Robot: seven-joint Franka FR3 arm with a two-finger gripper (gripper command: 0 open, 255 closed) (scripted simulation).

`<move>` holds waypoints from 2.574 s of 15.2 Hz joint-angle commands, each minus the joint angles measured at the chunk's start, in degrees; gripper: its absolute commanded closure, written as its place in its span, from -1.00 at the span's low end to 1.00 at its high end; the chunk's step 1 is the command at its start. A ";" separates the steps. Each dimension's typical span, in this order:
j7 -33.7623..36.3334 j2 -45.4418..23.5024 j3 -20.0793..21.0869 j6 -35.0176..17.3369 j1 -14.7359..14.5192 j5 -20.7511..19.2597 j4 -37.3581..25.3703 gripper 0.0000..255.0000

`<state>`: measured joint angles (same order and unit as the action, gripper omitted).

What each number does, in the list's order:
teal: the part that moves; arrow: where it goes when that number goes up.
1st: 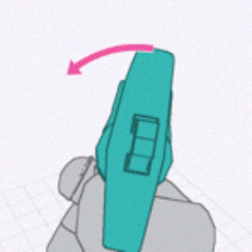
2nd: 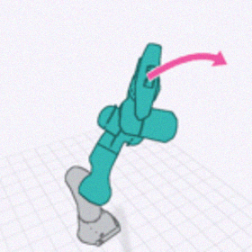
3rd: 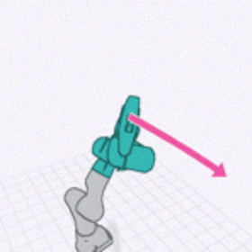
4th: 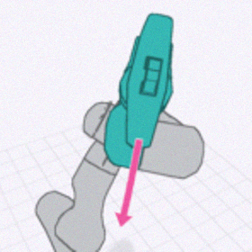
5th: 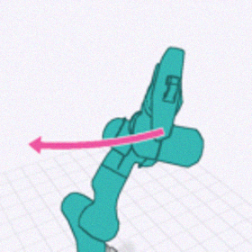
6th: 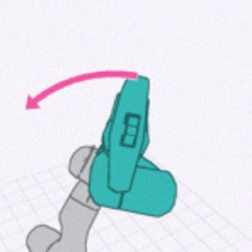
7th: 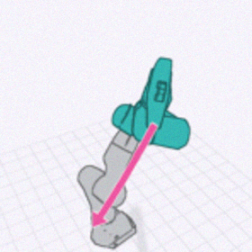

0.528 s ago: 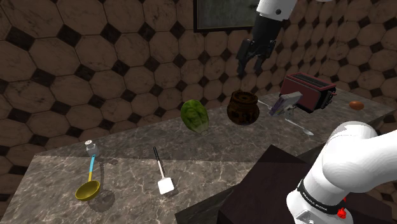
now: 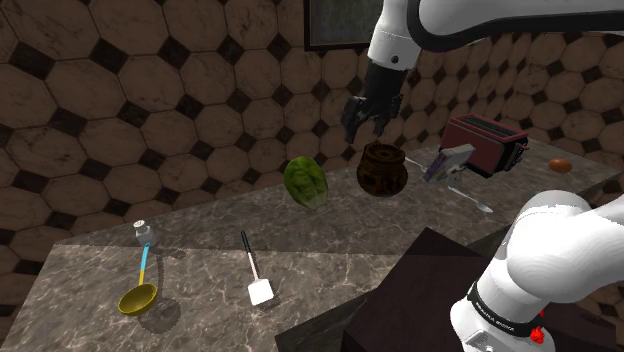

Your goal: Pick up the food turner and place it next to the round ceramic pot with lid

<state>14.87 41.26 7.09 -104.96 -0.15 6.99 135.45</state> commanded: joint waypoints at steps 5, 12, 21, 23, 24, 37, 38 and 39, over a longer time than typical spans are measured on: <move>6.20 -8.09 5.73 -9.45 -0.19 1.11 1.97 -1.00; 14.25 -20.60 12.22 -20.04 0.53 -0.25 1.15 -1.00; 28.66 -40.81 18.55 -30.52 1.60 -10.09 -5.52 -1.00; 32.44 -45.73 18.87 -31.96 1.09 -13.51 -7.88 -1.00; 34.30 -48.19 18.83 -32.54 0.65 -15.25 -9.18 -1.00; 49.29 -76.87 12.39 -34.50 -9.61 -28.80 -30.59 -1.00; 49.44 -77.46 12.15 -34.96 -9.77 -29.06 -30.72 -1.00; 49.60 -78.06 11.92 -35.41 -9.92 -29.31 -30.86 -1.00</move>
<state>64.23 -36.03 19.27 -140.07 -9.80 -22.05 105.06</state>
